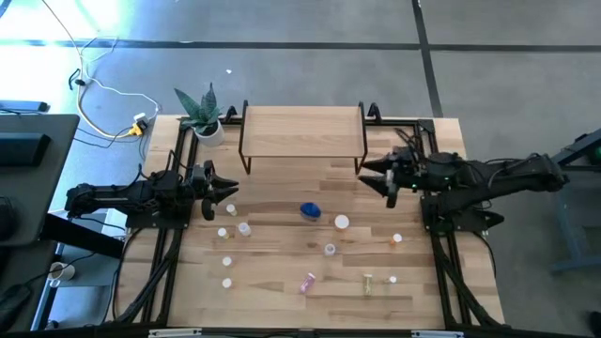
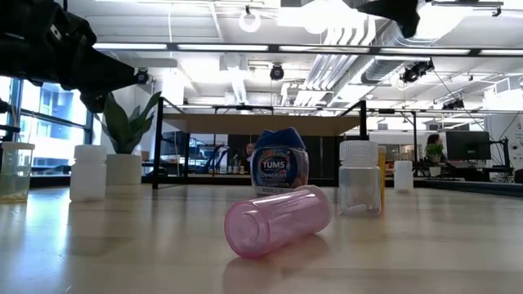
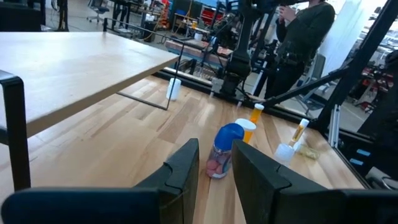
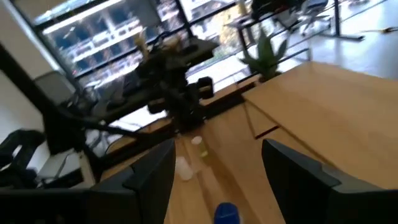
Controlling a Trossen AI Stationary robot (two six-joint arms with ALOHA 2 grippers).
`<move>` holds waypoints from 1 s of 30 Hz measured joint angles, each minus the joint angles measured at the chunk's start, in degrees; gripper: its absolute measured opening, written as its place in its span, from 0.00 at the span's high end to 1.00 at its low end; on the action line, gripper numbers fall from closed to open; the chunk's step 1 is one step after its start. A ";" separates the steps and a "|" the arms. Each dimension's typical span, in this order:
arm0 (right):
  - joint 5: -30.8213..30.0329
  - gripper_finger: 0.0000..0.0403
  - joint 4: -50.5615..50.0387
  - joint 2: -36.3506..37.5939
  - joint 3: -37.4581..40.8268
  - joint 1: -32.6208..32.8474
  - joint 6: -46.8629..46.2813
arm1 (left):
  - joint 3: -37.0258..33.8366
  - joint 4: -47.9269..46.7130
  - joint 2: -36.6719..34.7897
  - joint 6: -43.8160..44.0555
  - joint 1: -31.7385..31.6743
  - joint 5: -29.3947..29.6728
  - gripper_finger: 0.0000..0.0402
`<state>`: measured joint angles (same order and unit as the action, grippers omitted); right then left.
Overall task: Pick and place medicine bottles onto shelf by color
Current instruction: Put the large blue gummy pill bottle on the shelf
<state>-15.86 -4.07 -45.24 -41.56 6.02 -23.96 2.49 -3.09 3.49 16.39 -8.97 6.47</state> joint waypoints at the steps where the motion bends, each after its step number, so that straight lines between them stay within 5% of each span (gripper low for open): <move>1: 1.02 0.43 0.04 -1.58 -1.05 0.00 0.03 | 0.01 0.00 -0.02 0.00 0.01 -0.02 0.78; 16: 4.16 0.43 -0.05 -20.24 -16.11 -0.03 4.94 | 0.00 0.11 0.00 0.12 0.02 -1.80 0.78; 30: -0.42 0.42 -12.08 -31.53 -23.41 -0.02 3.42 | 0.01 0.44 -0.02 4.17 0.02 -2.42 0.78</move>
<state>-16.29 -16.15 -76.77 -64.97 6.00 -20.53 2.50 -2.66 3.46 20.56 -8.96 4.05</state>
